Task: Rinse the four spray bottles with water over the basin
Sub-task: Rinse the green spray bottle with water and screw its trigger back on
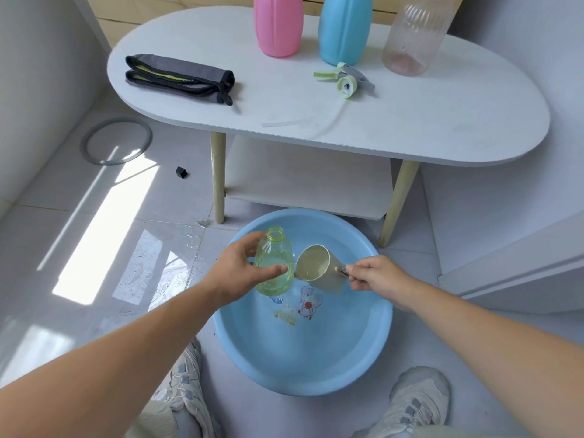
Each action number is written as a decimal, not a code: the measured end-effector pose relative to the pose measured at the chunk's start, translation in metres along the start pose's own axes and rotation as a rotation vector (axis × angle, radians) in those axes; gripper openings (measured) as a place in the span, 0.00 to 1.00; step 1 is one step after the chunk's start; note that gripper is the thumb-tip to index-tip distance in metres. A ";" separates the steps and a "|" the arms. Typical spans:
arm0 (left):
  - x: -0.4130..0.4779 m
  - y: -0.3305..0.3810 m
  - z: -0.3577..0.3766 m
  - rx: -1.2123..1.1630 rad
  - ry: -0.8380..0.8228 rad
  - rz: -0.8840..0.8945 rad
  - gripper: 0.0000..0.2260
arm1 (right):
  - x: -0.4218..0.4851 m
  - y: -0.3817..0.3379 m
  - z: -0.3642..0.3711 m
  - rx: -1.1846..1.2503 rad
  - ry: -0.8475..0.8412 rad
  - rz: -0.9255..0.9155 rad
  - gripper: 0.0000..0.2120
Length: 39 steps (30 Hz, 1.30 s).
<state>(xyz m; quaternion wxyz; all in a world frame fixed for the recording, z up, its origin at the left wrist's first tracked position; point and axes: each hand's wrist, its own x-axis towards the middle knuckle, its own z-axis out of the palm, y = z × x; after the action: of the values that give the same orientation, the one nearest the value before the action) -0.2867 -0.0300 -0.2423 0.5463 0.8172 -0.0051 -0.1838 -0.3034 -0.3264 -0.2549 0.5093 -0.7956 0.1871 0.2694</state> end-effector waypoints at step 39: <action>-0.010 0.043 0.012 -0.026 -0.088 0.146 0.24 | -0.121 -0.117 -0.053 -0.153 0.213 -0.510 0.10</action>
<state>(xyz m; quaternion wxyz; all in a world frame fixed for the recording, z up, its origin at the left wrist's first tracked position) -0.2915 -0.0558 -0.2046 0.5681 0.7986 -0.0860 -0.1792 -0.3186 -0.3238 -0.0790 0.4765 -0.8770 0.0124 0.0608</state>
